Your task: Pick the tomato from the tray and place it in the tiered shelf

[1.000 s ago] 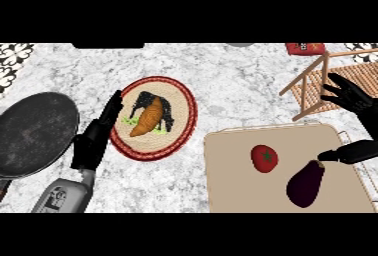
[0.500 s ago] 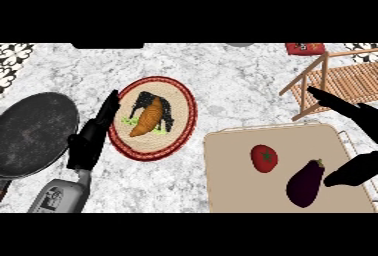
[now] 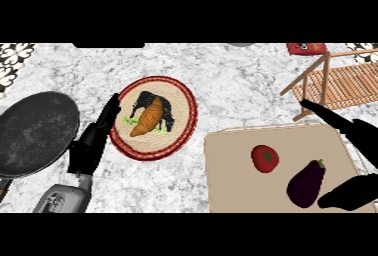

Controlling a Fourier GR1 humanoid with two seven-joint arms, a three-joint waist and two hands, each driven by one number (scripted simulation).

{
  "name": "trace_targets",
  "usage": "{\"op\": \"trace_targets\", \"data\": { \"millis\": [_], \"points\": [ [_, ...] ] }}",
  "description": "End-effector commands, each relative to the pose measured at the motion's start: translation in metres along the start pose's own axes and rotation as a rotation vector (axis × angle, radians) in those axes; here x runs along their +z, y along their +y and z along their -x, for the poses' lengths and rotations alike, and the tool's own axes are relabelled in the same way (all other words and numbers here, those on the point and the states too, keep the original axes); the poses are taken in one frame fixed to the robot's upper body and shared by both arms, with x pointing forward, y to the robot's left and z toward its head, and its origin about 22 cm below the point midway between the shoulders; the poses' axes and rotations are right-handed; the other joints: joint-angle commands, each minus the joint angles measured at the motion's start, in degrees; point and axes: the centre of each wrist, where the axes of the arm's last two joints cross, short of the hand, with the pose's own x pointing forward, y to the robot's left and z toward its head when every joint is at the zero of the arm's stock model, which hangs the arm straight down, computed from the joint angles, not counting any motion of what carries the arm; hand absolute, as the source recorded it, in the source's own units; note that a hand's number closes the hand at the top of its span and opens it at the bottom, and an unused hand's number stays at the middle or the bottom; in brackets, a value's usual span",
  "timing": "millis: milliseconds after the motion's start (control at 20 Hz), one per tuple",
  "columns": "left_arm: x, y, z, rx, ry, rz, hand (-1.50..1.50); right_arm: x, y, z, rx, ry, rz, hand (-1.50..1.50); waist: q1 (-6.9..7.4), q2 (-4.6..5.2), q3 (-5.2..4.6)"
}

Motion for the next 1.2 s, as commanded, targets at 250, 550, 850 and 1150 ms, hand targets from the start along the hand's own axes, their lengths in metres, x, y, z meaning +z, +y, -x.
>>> {"op": "trace_targets", "data": {
  "millis": [250, 550, 850, 1150],
  "points": [
    [-0.018, -0.004, 0.014, 0.003, 0.021, -0.007, 0.0, 0.001, 0.004, 0.007, 0.025, 0.037, 0.038, -1.5, -0.13, 0.13, 0.02],
    [-0.005, 0.0, 0.0, -0.011, -0.012, -0.005, 0.0, -0.013, 0.031, -0.016, 0.006, 0.037, 0.037, -1.5, 0.2, 0.09, 0.02],
    [-0.019, 0.013, -0.008, 0.011, 0.012, 0.006, 0.0, -0.02, 0.055, -0.012, 0.022, 0.05, 0.023, -1.5, 0.07, 0.1, 0.02],
    [-0.007, 0.001, -0.014, 0.019, 0.001, 0.003, 0.0, -0.023, 0.036, -0.009, 0.04, 0.072, 0.022, -1.5, 0.19, 0.06, 0.03]
  ]
}}
